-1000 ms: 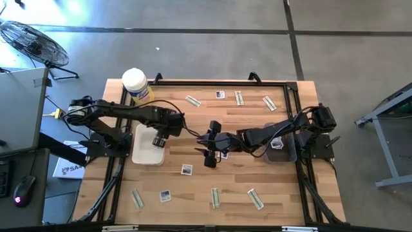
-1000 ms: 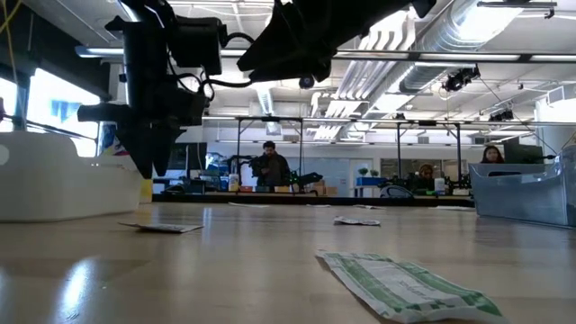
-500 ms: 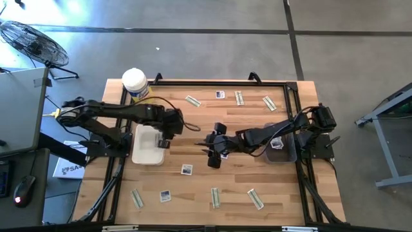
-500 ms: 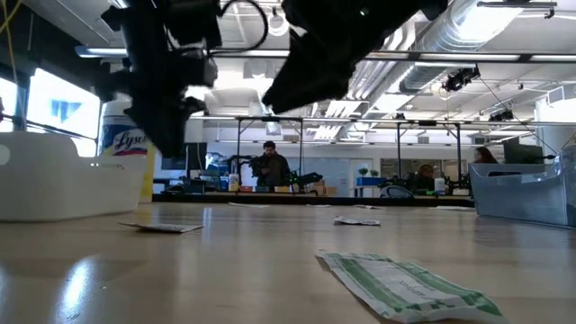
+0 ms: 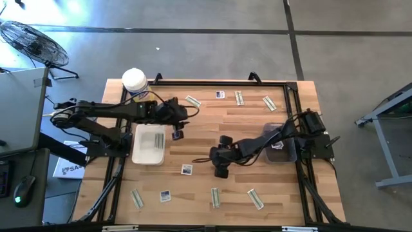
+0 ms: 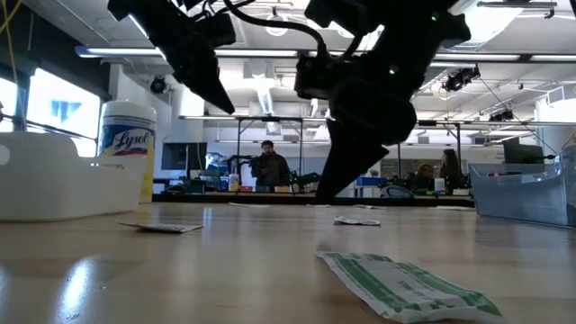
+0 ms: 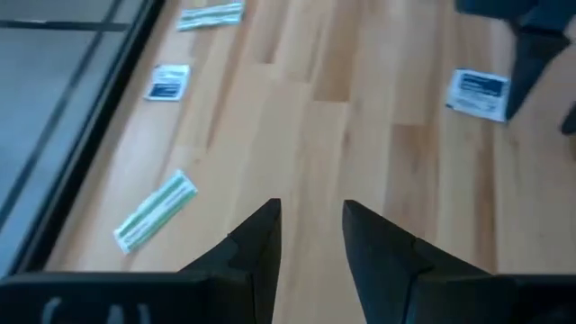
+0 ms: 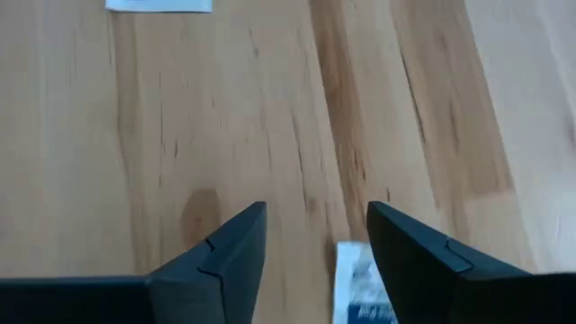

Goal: Pick & Place First Aid Supplies
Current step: Put the blue alcohol pad into the black bin

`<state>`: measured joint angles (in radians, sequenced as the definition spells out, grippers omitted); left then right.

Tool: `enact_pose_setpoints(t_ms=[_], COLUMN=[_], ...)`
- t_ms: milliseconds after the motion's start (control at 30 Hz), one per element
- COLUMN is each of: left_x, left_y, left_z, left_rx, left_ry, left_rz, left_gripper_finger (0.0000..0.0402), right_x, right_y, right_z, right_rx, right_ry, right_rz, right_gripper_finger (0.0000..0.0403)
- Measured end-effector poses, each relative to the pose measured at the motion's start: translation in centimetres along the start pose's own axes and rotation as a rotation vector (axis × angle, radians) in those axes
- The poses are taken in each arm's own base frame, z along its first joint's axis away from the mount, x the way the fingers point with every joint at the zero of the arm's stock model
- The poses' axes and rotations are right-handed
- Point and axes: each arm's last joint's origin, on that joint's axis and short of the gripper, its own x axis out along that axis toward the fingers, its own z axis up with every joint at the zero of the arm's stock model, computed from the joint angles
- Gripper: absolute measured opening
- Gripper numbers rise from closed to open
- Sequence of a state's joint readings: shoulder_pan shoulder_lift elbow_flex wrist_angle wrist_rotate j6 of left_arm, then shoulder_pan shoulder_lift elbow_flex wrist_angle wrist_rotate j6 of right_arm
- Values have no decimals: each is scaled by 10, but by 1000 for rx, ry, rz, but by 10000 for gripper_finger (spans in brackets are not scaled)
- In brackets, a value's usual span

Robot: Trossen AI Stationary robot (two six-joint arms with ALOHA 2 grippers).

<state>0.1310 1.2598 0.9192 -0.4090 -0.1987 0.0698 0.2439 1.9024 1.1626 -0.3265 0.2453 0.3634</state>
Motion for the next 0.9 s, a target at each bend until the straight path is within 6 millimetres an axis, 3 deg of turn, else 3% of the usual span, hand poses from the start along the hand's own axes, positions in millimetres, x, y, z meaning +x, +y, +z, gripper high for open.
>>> enact_pose_setpoints(t_ms=[167, 400, 900], left_x=[-2, 7, 11], left_y=[2, -1, -3], left_z=[-4, -20, -31], left_rx=[-42, -74, -64], left_ry=[-26, -107, -73], left_rz=[60, 60, 59], left_gripper_finger=[117, 117, 117], right_x=[-3, 8, 22], right_y=[3, 1, -11], right_z=[-3, -10, -13], right_rx=[37, 35, 44], right_ry=[5, 66, 115], right_rz=[-32, -62, -91], right_gripper_finger=[153, 127, 115])
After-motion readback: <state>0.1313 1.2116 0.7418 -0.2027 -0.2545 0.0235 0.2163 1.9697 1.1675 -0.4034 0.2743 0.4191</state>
